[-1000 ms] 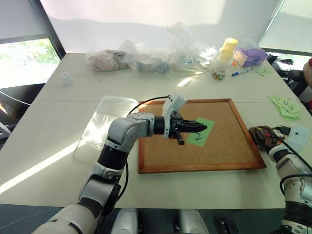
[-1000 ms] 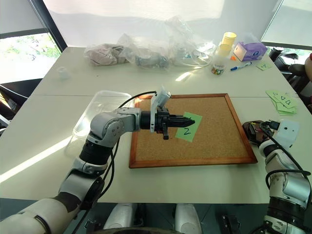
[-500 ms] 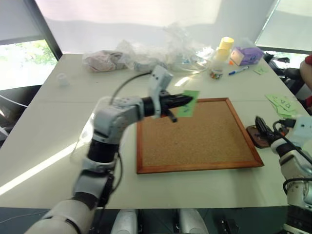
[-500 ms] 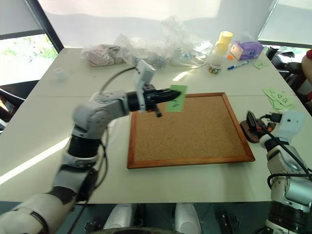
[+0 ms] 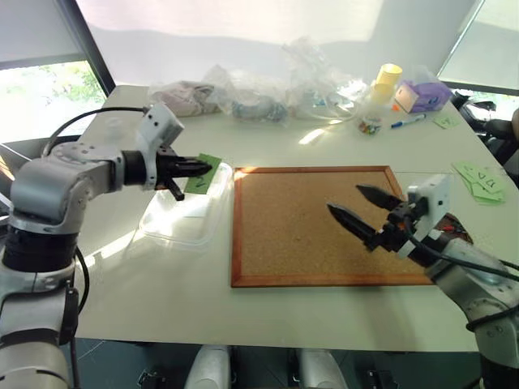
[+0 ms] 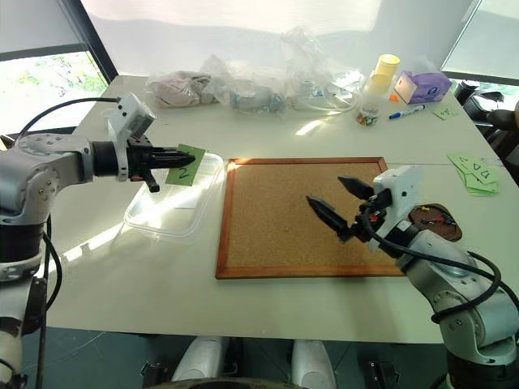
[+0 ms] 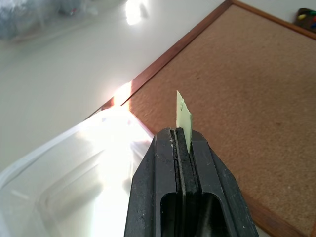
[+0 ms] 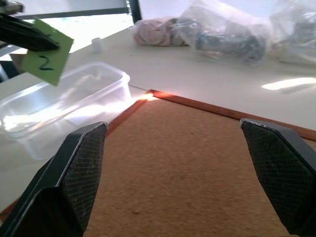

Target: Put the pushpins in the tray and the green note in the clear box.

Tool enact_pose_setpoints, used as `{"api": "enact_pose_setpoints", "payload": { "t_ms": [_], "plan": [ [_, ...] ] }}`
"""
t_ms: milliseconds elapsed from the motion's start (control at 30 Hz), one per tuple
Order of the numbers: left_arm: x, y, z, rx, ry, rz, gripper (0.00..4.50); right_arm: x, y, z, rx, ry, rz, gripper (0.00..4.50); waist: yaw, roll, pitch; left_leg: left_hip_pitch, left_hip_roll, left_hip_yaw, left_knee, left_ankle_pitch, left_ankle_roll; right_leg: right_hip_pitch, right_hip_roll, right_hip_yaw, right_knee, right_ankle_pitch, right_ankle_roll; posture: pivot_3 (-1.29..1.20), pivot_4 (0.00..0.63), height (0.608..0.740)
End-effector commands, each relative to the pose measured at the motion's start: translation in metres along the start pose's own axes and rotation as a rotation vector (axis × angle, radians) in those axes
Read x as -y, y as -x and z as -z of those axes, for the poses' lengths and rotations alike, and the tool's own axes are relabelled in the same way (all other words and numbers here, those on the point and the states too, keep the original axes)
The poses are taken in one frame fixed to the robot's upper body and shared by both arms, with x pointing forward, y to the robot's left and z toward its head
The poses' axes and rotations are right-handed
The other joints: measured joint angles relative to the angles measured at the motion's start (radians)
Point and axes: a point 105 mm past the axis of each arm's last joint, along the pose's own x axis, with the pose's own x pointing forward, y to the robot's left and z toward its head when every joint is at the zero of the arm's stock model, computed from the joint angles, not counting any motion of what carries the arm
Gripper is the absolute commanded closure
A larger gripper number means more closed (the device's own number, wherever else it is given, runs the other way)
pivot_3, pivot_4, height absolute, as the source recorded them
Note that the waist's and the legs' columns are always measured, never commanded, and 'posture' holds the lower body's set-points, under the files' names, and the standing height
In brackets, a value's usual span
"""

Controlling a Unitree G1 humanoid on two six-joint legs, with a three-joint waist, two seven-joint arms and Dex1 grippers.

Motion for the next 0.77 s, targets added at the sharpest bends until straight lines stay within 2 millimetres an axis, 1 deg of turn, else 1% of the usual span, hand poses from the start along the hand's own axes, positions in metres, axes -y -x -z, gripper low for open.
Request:
{"api": "enact_pose_setpoints", "payload": {
  "t_ms": [33,100,200,267,367,400,433,500,567,600,633,667,700,767],
  "plan": [
    [-0.012,-0.002,0.011,-0.058,0.033,-0.061,4.50,-0.020,-0.004,-0.006,0.003,0.035,-0.081,0.06,-0.001,-0.001,0.001,0.000,0.000,0.000,0.000,0.000,0.000,0.000,0.000,0.000,0.000,0.000,0.000,0.00,0.150,0.737],
    [-0.012,-0.007,0.020,-0.091,0.040,-0.062,4.50,-0.020,-0.005,-0.004,0.000,0.037,-0.077,0.06,-0.001,-0.003,0.002,0.000,-0.001,0.000,0.000,0.000,0.000,0.000,0.001,0.000,0.000,0.001,0.003,0.00,0.150,0.737],
    [-0.018,-0.016,0.035,-0.145,0.045,-0.084,3.46,-0.018,-0.005,-0.002,0.003,0.039,-0.051,0.00,0.000,-0.005,0.003,0.000,0.000,0.000,0.000,0.000,0.000,0.000,0.001,0.000,0.000,0.001,0.003,0.00,0.150,0.737],
    [-0.019,-0.019,0.036,-0.146,0.042,-0.083,2.49,-0.016,-0.002,0.000,-0.003,0.044,-0.032,0.00,0.000,-0.005,0.003,0.000,-0.001,0.000,0.000,0.000,0.000,0.000,0.001,0.000,0.000,0.001,0.002,0.00,0.150,0.737],
    [-0.020,-0.019,0.028,-0.113,0.025,-0.082,1.00,-0.013,0.003,0.002,-0.005,0.041,-0.002,0.00,-0.001,-0.007,0.004,-0.001,0.000,0.000,0.000,0.000,0.000,-0.001,0.001,0.000,0.001,0.001,0.003,0.00,0.150,0.737],
    [-0.022,-0.019,0.026,-0.110,0.007,-0.095,0.57,-0.012,0.005,0.002,-0.008,0.041,0.007,0.00,-0.001,-0.007,0.004,-0.001,0.000,0.000,0.000,0.000,0.000,-0.001,0.001,0.000,0.000,0.001,0.003,0.00,0.150,0.737],
    [-0.026,-0.019,0.020,-0.090,-0.017,-0.116,0.57,-0.010,0.008,0.003,-0.010,0.042,0.021,0.00,0.000,-0.007,0.004,-0.001,0.000,0.000,0.000,0.000,0.000,-0.001,0.001,0.000,0.000,0.001,0.003,0.00,0.150,0.737],
    [-0.026,-0.017,0.007,-0.032,-0.043,-0.106,0.57,-0.006,0.014,0.002,-0.008,0.042,0.051,0.00,0.001,-0.008,0.005,-0.001,0.000,0.000,0.000,0.000,0.000,-0.001,0.001,0.000,0.001,0.001,0.003,0.00,0.150,0.737],
    [-0.016,-0.015,-0.010,0.049,-0.085,-0.047,0.57,0.001,0.021,0.000,0.006,0.041,0.094,0.00,0.000,-0.008,0.005,-0.001,0.000,0.000,0.000,0.000,0.000,-0.001,0.001,0.000,0.001,0.002,0.003,0.00,0.150,0.737],
    [-0.001,-0.012,-0.023,0.117,-0.122,0.032,0.57,0.008,0.029,-0.002,0.016,0.034,0.140,0.00,0.001,-0.008,0.005,-0.001,0.000,0.000,0.000,0.000,0.000,-0.001,0.001,0.000,0.001,0.002,0.003,0.00,0.150,0.737],
    [0.010,-0.010,-0.031,0.163,-0.149,0.088,0.57,0.014,0.036,-0.002,0.021,0.029,0.172,0.00,0.002,-0.008,0.005,-0.001,0.000,0.000,0.000,0.000,0.000,-0.001,0.000,0.000,0.000,0.002,0.003,0.00,0.150,0.737],
    [0.021,-0.007,-0.037,0.204,-0.192,0.141,0.57,0.018,0.041,-0.002,0.023,0.022,0.200,0.00,0.002,-0.008,0.005,-0.001,0.000,0.000,0.000,0.000,0.000,-0.001,0.000,0.000,0.000,0.002,0.003,0.00,0.150,0.737],
    [0.033,-0.006,-0.040,0.238,-0.188,0.201,0.57,0.023,0.047,-0.001,0.022,0.010,0.223,0.00,0.001,-0.008,0.005,-0.001,0.001,0.000,0.000,0.000,0.000,-0.001,0.000,0.000,0.000,0.002,0.003,0.00,0.150,0.737],
    [0.056,-0.010,-0.030,0.225,-0.185,0.300,0.57,0.033,0.061,0.005,-0.014,0.011,0.279,0.00,0.000,-0.008,0.005,-0.001,0.001,0.001,0.000,0.000,0.000,-0.001,0.000,0.000,0.000,0.002,0.003,0.00,0.150,0.737]
  ]
}}
